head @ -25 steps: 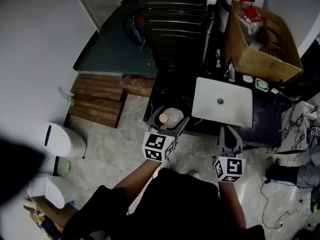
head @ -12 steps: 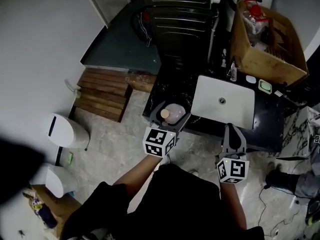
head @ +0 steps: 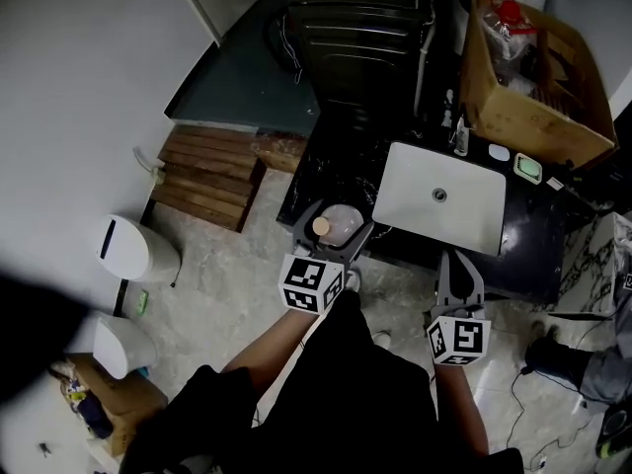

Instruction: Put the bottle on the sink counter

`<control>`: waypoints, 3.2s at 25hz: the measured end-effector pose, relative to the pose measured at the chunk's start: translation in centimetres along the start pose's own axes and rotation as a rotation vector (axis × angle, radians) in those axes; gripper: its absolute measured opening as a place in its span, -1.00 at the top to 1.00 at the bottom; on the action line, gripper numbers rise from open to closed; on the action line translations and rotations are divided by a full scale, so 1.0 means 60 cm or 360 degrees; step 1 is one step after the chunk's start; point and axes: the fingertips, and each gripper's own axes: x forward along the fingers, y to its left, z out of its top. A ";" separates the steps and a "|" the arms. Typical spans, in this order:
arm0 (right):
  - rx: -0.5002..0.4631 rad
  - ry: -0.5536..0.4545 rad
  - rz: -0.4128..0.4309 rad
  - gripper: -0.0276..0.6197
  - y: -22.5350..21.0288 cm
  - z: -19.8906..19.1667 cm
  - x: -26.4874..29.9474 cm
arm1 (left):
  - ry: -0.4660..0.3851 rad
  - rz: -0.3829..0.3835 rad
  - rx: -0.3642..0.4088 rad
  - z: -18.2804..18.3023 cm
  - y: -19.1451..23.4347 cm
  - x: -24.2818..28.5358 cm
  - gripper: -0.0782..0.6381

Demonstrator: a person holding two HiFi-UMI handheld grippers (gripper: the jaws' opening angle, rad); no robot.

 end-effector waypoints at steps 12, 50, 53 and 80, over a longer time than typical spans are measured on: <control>-0.0007 0.0035 0.0007 0.80 -0.005 0.004 0.145 | 0.0035 -0.0035 -0.0011 0.004 0.085 0.091 -0.31; -0.0046 0.0147 -0.0159 0.80 0.047 -0.004 0.456 | 0.0151 -0.0265 -0.0062 -0.024 0.306 0.335 -0.31; -0.0027 0.0159 -0.0145 0.80 0.038 -0.014 0.476 | 0.0168 -0.0259 -0.0043 -0.028 0.310 0.358 -0.31; 0.0001 0.0328 0.0004 0.80 -0.068 -0.084 0.643 | 0.0339 -0.0159 -0.0013 -0.104 0.339 0.585 -0.31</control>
